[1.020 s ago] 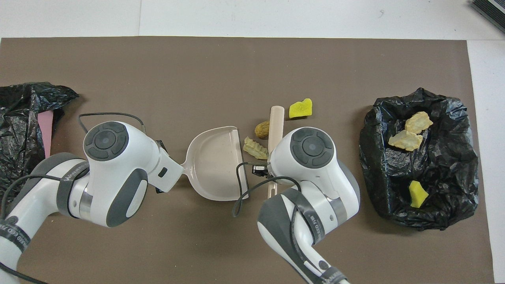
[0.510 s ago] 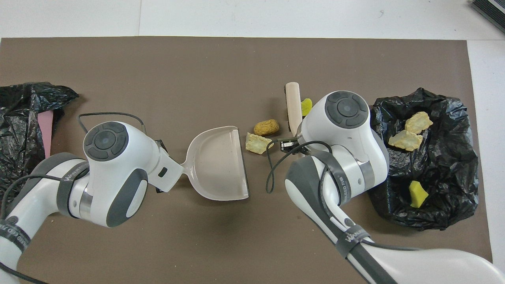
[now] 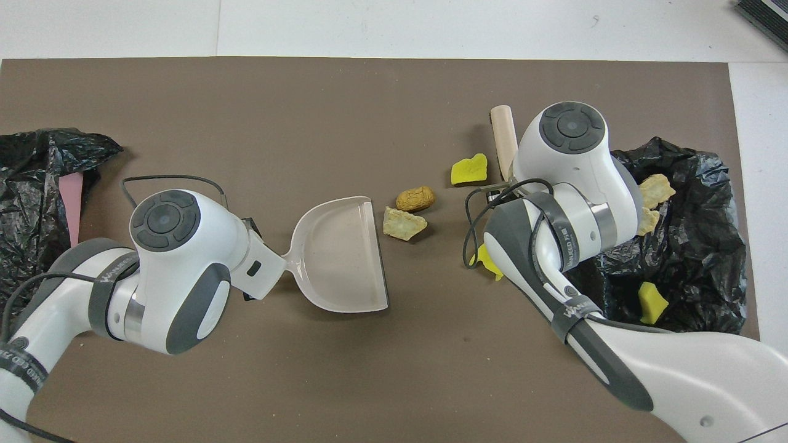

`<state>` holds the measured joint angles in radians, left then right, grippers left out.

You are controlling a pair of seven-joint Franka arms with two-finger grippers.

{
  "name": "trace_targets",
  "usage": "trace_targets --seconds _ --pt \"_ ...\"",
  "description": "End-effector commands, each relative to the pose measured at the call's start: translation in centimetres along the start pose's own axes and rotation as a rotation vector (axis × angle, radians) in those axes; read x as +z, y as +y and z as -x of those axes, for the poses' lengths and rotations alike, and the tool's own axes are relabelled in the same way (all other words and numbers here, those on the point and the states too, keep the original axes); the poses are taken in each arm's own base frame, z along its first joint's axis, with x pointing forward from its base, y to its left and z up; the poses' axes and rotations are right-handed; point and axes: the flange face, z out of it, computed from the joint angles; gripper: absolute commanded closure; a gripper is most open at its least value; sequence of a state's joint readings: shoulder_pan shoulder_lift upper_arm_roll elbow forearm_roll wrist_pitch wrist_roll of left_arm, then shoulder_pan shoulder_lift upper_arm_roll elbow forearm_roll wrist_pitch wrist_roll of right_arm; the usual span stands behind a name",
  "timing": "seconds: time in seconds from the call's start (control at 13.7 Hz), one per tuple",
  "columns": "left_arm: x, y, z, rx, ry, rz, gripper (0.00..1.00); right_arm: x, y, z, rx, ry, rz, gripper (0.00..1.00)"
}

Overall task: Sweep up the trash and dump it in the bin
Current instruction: 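Sweep the chunks near the bag into the dustpan with the right gripper, then sweep the last yellow chunk into the dustpan with the right gripper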

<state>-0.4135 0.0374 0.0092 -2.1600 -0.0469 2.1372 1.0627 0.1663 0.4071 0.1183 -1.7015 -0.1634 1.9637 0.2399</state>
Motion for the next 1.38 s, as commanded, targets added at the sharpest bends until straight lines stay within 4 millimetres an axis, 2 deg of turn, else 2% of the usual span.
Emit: trace_targets --seconds 0.0,0.22,0.44,0.73,0.95,1.09,1.17,1.31 --pt "0.1 0.4 0.2 -0.006 0.001 -0.021 1.00 -0.1 -2.7 0.2 -0.053 -0.023 -0.007 1.00" --pt "0.0 0.4 0.2 -0.007 0.002 -0.021 1.00 -0.2 -7.4 1.5 -0.062 -0.054 -0.103 1.00" --pt "0.0 0.4 0.2 -0.007 0.002 -0.022 1.00 -0.2 -11.9 3.6 -0.060 -0.086 -0.155 1.00" --pt "0.0 0.4 0.1 -0.007 0.003 -0.023 1.00 -1.6 -19.2 7.8 -0.022 -0.134 -0.225 1.00" --pt "0.0 0.4 0.0 -0.006 0.006 -0.029 1.00 -2.8 -22.3 10.4 0.006 -0.193 -0.237 1.00" --pt "0.0 0.4 0.0 -0.006 0.005 -0.027 1.00 -3.6 -22.8 10.9 0.040 -0.222 -0.220 1.00" --pt "0.0 0.4 0.0 -0.006 0.006 -0.029 1.00 -4.0 -23.8 11.7 0.032 -0.233 -0.220 1.00" --pt "0.0 0.4 0.0 -0.006 0.006 -0.029 1.00 -5.7 -24.3 12.8 0.049 -0.233 -0.237 1.00"
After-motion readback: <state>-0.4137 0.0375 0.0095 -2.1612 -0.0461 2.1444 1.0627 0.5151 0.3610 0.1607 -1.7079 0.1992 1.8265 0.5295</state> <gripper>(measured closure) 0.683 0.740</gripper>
